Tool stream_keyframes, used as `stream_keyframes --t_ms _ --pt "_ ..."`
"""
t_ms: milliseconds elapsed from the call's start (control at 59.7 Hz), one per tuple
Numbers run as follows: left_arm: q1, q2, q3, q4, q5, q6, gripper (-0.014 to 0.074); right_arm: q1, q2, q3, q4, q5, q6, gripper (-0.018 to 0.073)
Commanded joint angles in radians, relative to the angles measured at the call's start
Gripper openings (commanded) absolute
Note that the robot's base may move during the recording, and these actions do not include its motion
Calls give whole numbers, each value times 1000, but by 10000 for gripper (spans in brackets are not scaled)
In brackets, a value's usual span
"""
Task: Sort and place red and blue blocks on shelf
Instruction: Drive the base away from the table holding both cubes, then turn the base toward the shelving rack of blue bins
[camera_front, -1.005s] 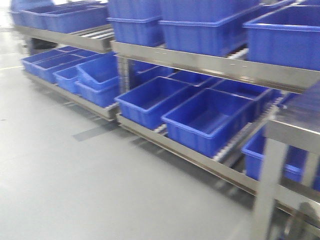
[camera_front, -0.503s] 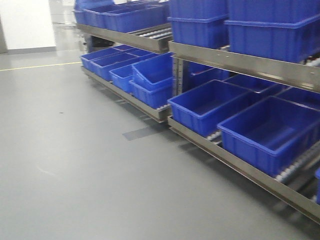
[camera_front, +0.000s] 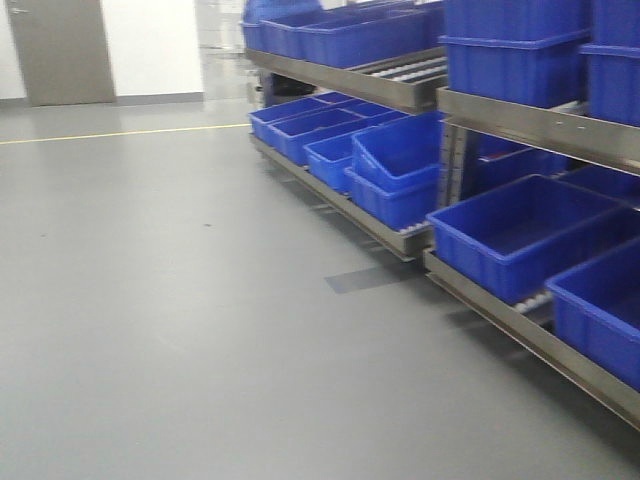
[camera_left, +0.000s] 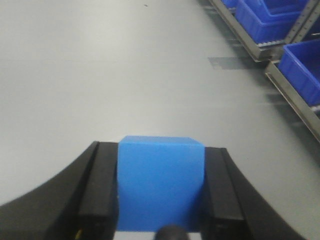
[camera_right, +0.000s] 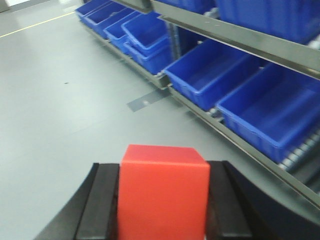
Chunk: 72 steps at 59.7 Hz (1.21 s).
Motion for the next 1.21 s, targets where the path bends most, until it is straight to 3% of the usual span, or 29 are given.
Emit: stream_keyframes --t_ms 0,1189 --pt "0 2 -28 13 -73 -4 123 -3 1 -28 -10 -90 -5 60" --pt "0 2 -28 13 -73 -4 123 -3 1 -28 -10 -90 -5 60"
